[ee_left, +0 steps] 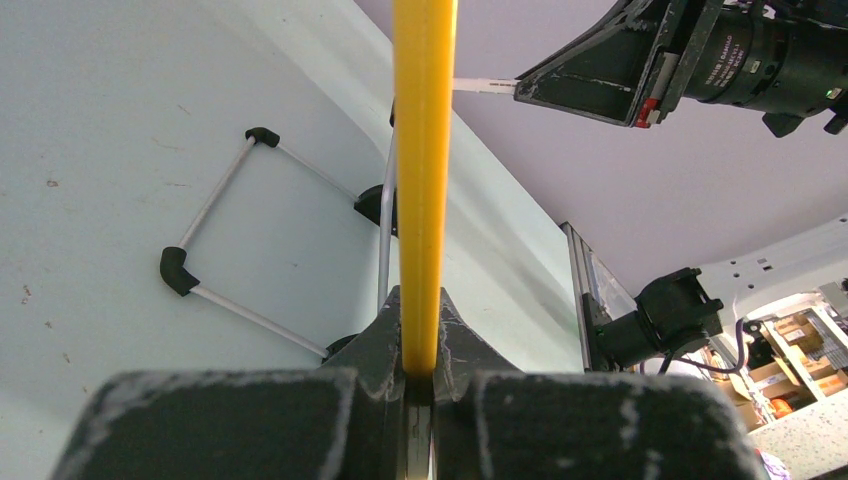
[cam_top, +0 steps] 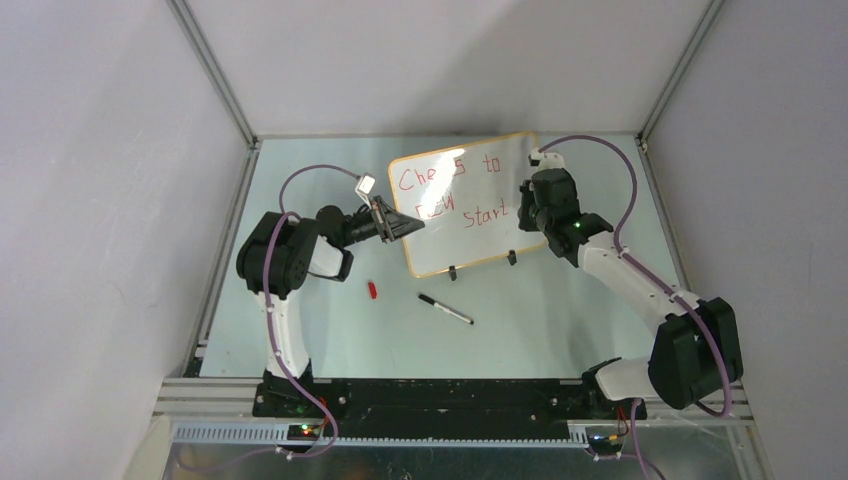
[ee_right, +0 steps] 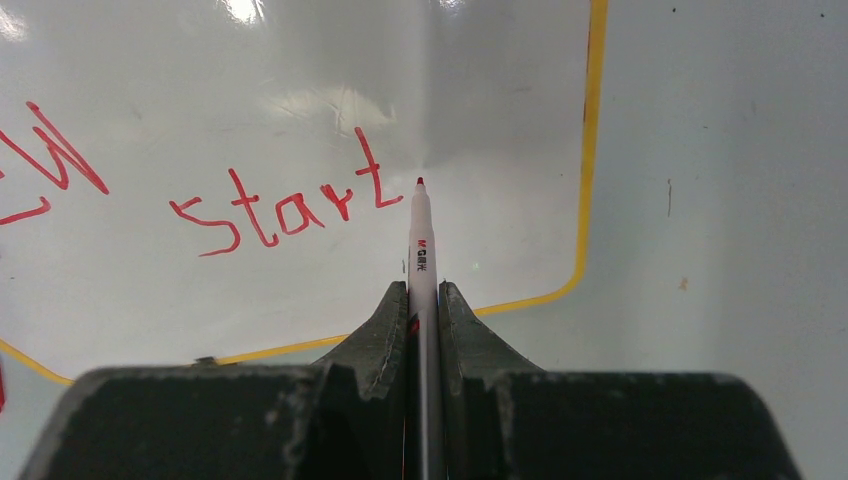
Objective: Write a sentence on the whiteboard
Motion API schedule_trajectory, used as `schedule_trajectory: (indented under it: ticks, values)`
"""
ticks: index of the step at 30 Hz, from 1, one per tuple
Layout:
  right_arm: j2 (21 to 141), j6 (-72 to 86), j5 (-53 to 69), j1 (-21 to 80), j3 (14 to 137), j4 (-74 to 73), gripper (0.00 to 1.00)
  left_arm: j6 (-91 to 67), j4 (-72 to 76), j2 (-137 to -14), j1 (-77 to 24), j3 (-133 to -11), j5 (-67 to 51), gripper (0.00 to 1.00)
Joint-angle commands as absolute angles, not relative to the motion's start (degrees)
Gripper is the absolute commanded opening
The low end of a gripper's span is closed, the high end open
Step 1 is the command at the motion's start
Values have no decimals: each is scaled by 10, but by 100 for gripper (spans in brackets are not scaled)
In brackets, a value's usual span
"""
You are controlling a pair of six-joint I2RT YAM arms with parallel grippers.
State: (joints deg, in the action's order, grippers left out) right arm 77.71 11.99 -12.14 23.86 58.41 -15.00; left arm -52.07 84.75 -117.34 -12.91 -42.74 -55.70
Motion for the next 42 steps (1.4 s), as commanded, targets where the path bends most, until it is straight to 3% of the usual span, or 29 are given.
schedule_trajectory:
  ticks: [1,42]
  values:
    - [784,121,-125,236,609,-130,0,-525,878,-1161,-132,-443,-563,0]
    - [815,117,-133,231,630,-125,0,-525,877,-1162,-131,-444,-564,0]
